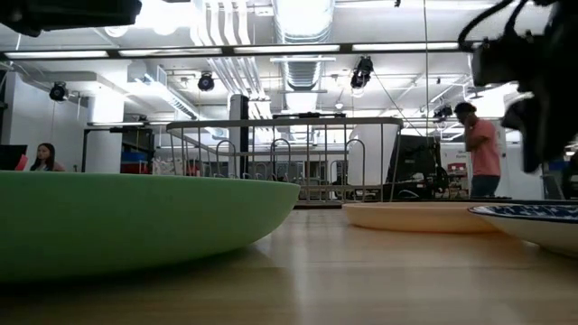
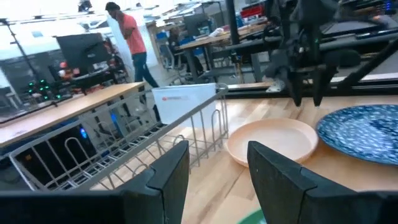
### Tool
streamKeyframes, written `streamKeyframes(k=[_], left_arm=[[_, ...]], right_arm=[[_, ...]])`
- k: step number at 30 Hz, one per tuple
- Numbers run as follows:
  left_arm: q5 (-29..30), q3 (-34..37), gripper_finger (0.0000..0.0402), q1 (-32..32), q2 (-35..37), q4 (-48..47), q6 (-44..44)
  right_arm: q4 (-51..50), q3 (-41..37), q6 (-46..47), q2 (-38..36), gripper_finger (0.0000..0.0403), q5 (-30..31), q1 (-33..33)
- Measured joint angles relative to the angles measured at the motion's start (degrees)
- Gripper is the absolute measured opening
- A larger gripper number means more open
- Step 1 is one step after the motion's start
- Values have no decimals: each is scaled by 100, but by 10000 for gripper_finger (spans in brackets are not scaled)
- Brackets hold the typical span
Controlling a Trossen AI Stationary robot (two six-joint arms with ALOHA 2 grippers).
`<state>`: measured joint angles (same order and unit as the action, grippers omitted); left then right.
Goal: Sort dishes
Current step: Move the green patterned plate to the middle left of the table
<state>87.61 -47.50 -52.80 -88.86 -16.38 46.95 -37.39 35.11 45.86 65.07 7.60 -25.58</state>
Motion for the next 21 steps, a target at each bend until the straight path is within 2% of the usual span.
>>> streamKeyframes(k=[3, 6, 9, 11, 17, 21], left_arm=[[-472, -189, 154, 129, 0, 15, -157], [-1440, -423, 154, 246, 0, -5, -594], [-2423, -616, 154, 310, 0, -125, -872], [-2798, -643, 154, 306, 0, -316, -828], [-3612, -539, 154, 308, -12, -1205, 422], [-4185, -521, 154, 304, -134, -1478, 910]], right_arm=[[233, 0, -154, -336, 195, 786, 0], [889, 4, -498, -507, 192, 1299, 13], [1857, 9, -861, -460, 188, 1359, 24], [2522, 11, -1020, -302, 184, 1357, 27], [4046, 34, -1041, 493, 168, 1356, 119], [4121, 357, -731, 1111, 156, 1354, 144]])
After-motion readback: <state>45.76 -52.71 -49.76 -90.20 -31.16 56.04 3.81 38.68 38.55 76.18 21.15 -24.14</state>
